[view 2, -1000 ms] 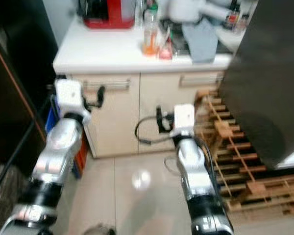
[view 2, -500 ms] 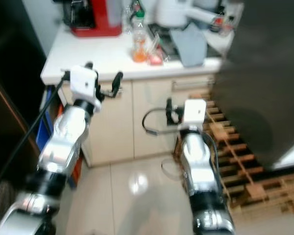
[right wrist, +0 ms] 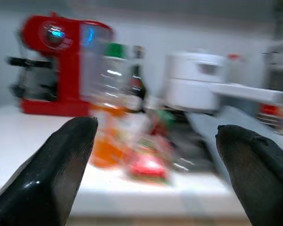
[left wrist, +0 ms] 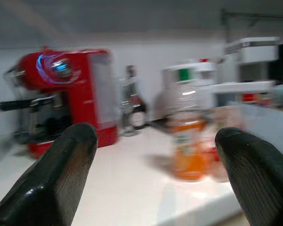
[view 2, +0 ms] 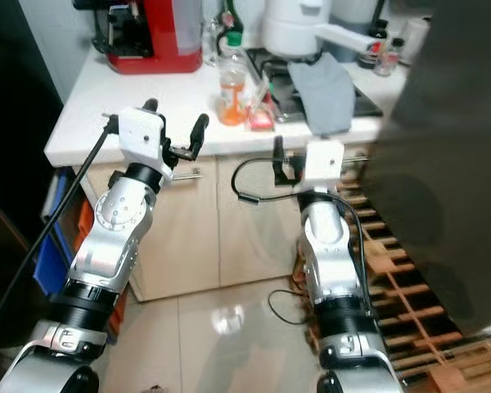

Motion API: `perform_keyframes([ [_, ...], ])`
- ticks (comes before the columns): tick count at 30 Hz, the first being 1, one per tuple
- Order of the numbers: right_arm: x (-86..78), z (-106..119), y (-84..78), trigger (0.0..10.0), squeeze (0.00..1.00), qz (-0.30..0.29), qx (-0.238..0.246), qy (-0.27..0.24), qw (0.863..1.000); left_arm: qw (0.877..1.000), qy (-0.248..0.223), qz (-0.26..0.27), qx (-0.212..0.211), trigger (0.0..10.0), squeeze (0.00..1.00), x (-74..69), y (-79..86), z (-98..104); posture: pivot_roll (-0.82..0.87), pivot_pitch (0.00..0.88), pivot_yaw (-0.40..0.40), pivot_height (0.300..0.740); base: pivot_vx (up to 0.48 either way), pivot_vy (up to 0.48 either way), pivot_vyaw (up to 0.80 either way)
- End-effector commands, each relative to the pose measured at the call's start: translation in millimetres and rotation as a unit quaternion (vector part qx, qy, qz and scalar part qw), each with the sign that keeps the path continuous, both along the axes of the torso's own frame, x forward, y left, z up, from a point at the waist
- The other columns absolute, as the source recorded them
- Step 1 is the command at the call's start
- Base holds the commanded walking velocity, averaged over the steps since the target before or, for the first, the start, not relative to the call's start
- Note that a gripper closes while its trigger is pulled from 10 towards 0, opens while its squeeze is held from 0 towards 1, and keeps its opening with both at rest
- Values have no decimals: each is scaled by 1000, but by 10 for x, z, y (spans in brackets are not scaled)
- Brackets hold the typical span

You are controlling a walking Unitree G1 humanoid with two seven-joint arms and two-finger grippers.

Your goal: Restocking fridge

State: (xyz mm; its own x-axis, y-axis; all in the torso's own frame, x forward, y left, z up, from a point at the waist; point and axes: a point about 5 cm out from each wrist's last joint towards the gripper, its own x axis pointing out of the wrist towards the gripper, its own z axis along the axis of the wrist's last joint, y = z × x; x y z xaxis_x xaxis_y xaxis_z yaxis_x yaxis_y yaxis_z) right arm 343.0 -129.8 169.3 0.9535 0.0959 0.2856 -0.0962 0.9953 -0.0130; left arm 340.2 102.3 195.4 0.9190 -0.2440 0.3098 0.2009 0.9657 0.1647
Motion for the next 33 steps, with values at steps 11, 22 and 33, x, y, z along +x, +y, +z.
perform_keyframes([
  [11,264,988,-36,10000,35,8,17,-130,991,999,-16,-30,10,10000,0,-21,-82,68,-6,0,-25,740,480,0,0],
  [22,336,1323,111,10000,27,50,53,-137,988,998,-54,-39,-12,10000,0,-71,-102,207,8,0,-32,740,393,0,0],
  [33,381,1193,158,10000,24,65,62,-81,993,996,-67,-60,-22,10000,0,-89,-116,273,1,0,-24,740,0,0,0],
])
